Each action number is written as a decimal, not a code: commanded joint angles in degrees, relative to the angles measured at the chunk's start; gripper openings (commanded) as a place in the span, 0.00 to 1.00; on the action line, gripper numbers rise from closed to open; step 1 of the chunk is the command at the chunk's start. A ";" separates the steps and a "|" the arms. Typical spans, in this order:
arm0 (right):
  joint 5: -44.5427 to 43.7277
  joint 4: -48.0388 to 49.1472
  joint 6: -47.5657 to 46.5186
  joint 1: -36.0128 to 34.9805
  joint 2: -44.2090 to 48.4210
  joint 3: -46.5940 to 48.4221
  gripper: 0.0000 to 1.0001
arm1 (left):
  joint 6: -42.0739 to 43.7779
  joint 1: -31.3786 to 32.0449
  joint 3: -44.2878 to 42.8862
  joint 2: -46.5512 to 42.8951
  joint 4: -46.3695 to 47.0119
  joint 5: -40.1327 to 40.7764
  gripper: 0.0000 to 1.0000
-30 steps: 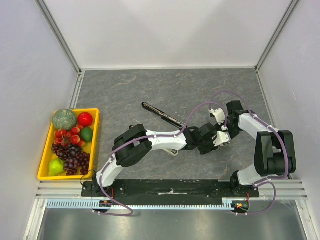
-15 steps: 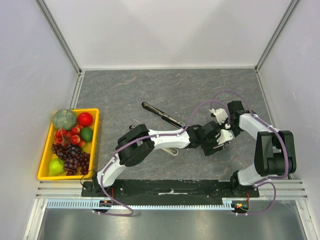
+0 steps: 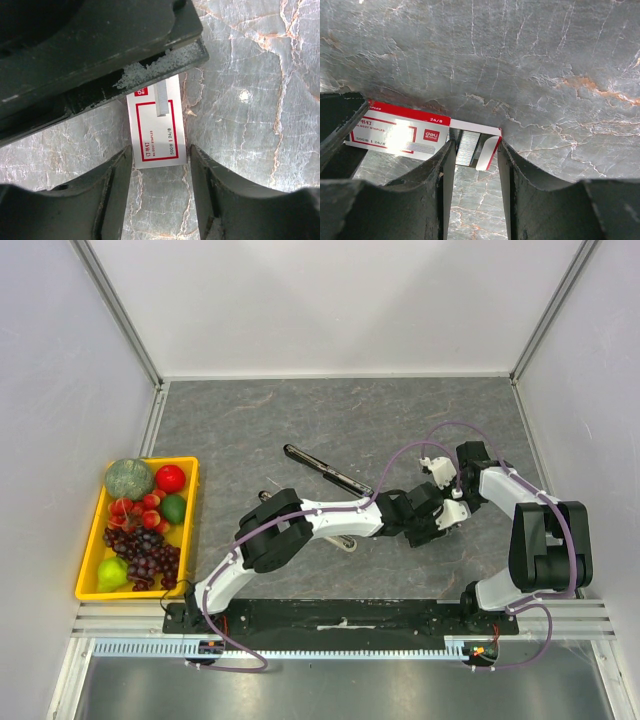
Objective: Load the staples into the stapler
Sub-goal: Open the staple box at the center of the board.
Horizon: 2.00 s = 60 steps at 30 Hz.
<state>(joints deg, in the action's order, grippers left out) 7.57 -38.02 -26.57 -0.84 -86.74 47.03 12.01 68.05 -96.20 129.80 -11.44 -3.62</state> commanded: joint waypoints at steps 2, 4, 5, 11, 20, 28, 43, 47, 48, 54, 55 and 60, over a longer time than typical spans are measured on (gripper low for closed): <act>0.51 -0.56 -0.50 -0.65 -0.27 1.23 0.45 | -1.20 0.06 1.28 0.37 0.28 -1.57 0.53; 0.16 -0.39 -0.59 -0.56 -0.36 1.31 0.45 | -1.20 0.06 2.86 -0.68 1.07 -1.48 0.49; 0.25 -0.48 -0.59 -0.48 -0.53 1.31 0.45 | -1.20 -0.02 3.39 -1.03 1.42 -1.31 0.47; -0.19 -0.30 -0.59 -0.13 -0.71 1.67 0.45 | -1.81 -0.73 7.42 -3.50 2.65 -1.30 0.45; -0.80 -0.21 -0.50 0.23 -1.15 1.84 0.45 | -2.17 -0.73 10.68 -6.48 3.18 -1.39 0.46; -1.33 -0.04 -0.50 0.31 -1.33 1.93 0.45 | -2.17 -0.82 12.88 -8.68 3.27 -1.66 0.46; -1.51 0.05 -0.59 0.31 -1.59 1.93 0.45 | -2.43 -0.82 14.29 -10.00 2.92 -1.30 0.47; -0.98 -0.12 -0.68 0.31 -1.50 2.02 0.46 | -2.43 -0.82 14.20 -10.35 2.83 -1.39 0.50; -0.37 -0.30 -0.68 0.31 -1.24 2.02 0.47 | -2.43 -0.82 14.11 -10.27 2.74 -1.39 0.52; 1.21 -0.74 -1.47 0.31 0.51 2.54 0.55 | -2.25 -0.82 13.32 -10.88 2.56 -0.95 0.67; 1.30 -0.83 -1.56 0.31 0.69 2.72 0.56 | -2.08 -0.90 13.32 -11.14 2.48 -0.95 0.70; 2.36 -2.06 -2.00 0.31 1.48 4.83 0.59 | -1.82 -0.90 13.50 -12.46 2.48 -0.69 0.77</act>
<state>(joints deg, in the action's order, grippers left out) 8.25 -39.00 -27.62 -0.84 -87.70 48.34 10.98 67.24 -82.65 121.10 -8.47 -4.62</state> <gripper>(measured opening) 0.575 0.749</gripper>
